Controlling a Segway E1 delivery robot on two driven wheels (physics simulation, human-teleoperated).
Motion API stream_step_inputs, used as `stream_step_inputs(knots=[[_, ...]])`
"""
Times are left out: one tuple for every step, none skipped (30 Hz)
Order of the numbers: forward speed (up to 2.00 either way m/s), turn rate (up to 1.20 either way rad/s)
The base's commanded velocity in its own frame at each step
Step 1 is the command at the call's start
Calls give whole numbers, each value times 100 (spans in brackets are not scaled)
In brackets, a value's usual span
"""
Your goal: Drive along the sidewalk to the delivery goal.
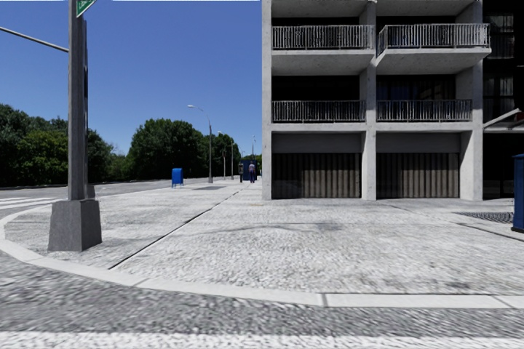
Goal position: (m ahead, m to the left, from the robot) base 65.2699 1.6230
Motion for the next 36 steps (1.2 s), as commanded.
stream_step_inputs(knots=[[149,0],[149,0],[149,0],[149,0],[149,0],[149,0],[149,0],[149,0],[149,0],[149,0],[149,0],[149,0],[149,0],[149,0],[149,0],[149,0],[149,0],[149,0],[149,0],[149,0],[149,0],[149,0],[149,0],[149,0],[149,0],[149,0],[149,0],[149,0],[149,0],[149,0],[149,0],[149,0],[149,0],[149,0],[149,0],[149,0]])
